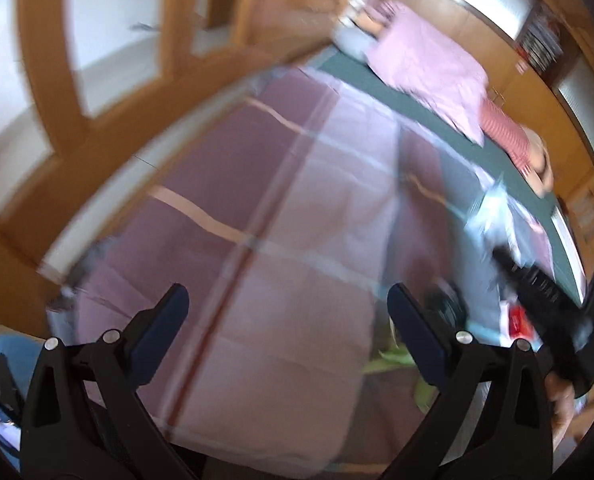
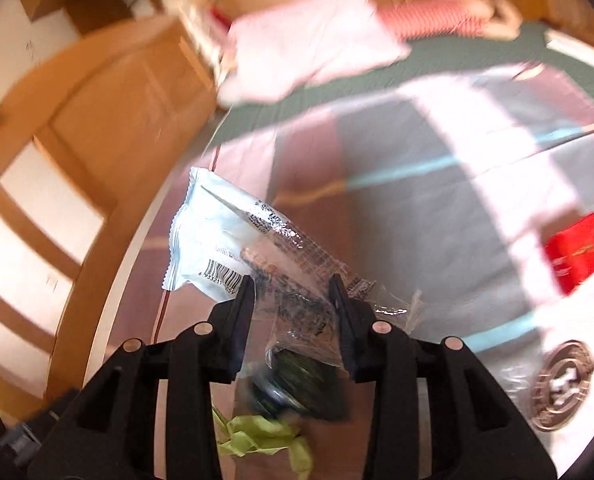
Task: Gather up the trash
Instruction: 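Grasp the green wrapper with the left tool while the right tool holds the clear wrapper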
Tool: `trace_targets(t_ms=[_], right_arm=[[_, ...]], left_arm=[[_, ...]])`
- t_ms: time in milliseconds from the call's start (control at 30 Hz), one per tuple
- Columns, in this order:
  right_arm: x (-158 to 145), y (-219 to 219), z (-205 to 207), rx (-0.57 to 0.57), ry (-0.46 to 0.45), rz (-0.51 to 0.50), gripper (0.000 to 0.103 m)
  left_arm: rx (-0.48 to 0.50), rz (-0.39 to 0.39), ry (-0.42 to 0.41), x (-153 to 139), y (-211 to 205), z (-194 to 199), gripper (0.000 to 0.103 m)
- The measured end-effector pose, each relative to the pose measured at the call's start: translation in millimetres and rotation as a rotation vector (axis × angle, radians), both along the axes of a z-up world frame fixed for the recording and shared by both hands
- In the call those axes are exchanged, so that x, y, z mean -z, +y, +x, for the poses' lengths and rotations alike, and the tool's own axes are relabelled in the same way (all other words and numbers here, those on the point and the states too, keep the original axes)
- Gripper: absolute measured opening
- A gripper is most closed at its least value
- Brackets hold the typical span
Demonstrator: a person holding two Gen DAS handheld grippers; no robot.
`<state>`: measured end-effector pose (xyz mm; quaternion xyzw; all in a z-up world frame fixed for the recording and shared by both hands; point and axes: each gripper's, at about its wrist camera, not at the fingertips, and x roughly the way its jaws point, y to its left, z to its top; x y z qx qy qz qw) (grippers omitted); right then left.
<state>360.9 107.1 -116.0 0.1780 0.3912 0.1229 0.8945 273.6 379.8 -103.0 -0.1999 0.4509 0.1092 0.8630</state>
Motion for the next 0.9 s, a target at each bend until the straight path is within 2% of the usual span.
trace_targets(t_ms=[133, 233, 400, 467, 500, 567, 633, 667, 767, 800, 900], right_arm=[[-14.4, -22.9, -33.2, 0.130, -0.030, 0.000, 0.039], [-10.1, -35.5, -56.4, 0.190, -0.028, -0.033, 0.039], [11.2, -48.8, -75.1, 0.239, 0.061, -0.054, 0.039], [15.8, -56.1, -79.5, 0.259, 0.083, -0.056, 0.039], [17.0, -58.5, -81.8, 0.269, 0.086, -0.058, 0.039], [16.8, -62.3, -82.0, 0.286, 0.086, -0.073, 0.039], [15.9, -63.5, -84.3, 0.295, 0.078, -0.091, 0.039], [14.8, -63.4, -84.0, 0.297, 0.071, -0.103, 0.039], [11.4, -60.8, -83.8, 0.292, 0.051, -0.129, 0.039], [10.7, -59.9, -83.8, 0.289, 0.045, -0.134, 0.039], [8.6, -54.6, -84.3, 0.269, 0.030, -0.145, 0.039]], left_arm=[[0.190, -0.080, 0.008, 20.9, -38.8, 19.8, 0.099], [0.337, -0.107, 0.001, 37.6, -70.6, 35.7, 0.099], [0.415, -0.088, 0.042, 69.2, -103.9, 46.7, 0.099], [0.446, -0.067, 0.078, 81.0, -112.1, 47.7, 0.086], [0.462, -0.047, 0.105, 87.3, -116.4, 48.7, 0.064], [0.485, -0.026, 0.102, 90.8, -122.1, 45.8, 0.061], [0.496, -0.019, 0.092, 88.5, -122.9, 42.3, 0.047], [0.500, -0.025, 0.088, 86.7, -122.5, 40.5, 0.045], [0.469, 0.007, 0.063, 75.9, -118.2, 32.4, 0.039], [0.460, 0.017, 0.048, 69.2, -117.7, 28.2, 0.033], [0.420, 0.064, -0.016, 45.8, -115.1, 16.3, 0.031]])
